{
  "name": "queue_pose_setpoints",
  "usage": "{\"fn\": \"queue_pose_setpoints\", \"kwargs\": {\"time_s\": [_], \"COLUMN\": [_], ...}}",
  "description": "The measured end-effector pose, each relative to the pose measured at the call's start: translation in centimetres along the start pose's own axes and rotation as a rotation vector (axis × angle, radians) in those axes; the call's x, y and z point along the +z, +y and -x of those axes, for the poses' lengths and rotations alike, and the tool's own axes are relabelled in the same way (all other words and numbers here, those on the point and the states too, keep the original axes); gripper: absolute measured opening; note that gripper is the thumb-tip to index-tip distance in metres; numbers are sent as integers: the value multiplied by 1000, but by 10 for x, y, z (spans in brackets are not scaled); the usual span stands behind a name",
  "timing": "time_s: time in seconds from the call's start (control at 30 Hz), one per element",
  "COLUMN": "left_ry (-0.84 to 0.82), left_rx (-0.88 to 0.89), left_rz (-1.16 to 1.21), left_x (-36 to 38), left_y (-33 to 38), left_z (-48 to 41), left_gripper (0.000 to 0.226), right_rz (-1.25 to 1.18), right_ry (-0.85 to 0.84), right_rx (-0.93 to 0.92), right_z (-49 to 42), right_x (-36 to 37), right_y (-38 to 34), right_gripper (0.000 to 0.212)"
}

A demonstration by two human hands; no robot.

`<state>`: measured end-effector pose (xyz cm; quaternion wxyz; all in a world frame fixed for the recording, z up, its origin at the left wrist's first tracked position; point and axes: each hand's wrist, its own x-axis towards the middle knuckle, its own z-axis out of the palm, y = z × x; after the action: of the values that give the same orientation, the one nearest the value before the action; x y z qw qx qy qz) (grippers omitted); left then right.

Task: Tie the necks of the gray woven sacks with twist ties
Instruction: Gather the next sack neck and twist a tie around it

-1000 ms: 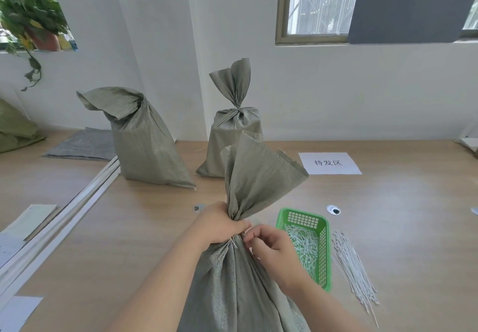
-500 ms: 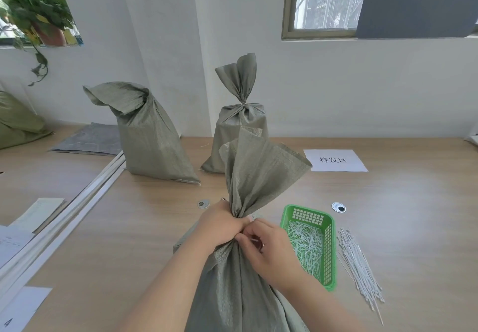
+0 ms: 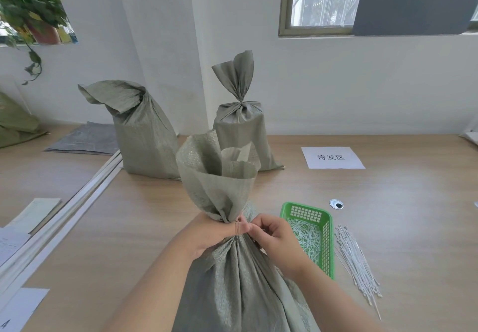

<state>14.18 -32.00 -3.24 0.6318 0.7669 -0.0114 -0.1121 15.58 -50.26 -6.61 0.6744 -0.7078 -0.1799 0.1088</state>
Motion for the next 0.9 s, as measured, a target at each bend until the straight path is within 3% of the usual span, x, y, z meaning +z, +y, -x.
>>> {"fn": "queue_pose_setpoints", "kwargs": {"time_s": [0.13,0.3,0.37,0.5,0.67,0.9], "left_ry": [-86,-149,-100,-83,-82,-47], "left_rx": [14,48,34,-8,-35,-27], "left_rz": [-49,-61,-13,27,70,130], "left_x": [-5,-11,-10,-9,-8,-6], "left_y": [5,5,1,0,2,5], "left_z": [2,2,1,-1,-2,-1], "left_gripper": [16,16,14,21,3,27], "right_rz": [-162,-570,-651,-661,-651,-649], "right_ry": [-44,-155,-141,-91,-46,57], "right_rx": [105,207,213,195,175,136], "right_z": [-1,4,5,7,6,0], "right_x": [1,-4,-7,-4,2,11], "right_y": [-1,5,11,17,15,15], "right_gripper": [25,5,18,18,16,11]}}
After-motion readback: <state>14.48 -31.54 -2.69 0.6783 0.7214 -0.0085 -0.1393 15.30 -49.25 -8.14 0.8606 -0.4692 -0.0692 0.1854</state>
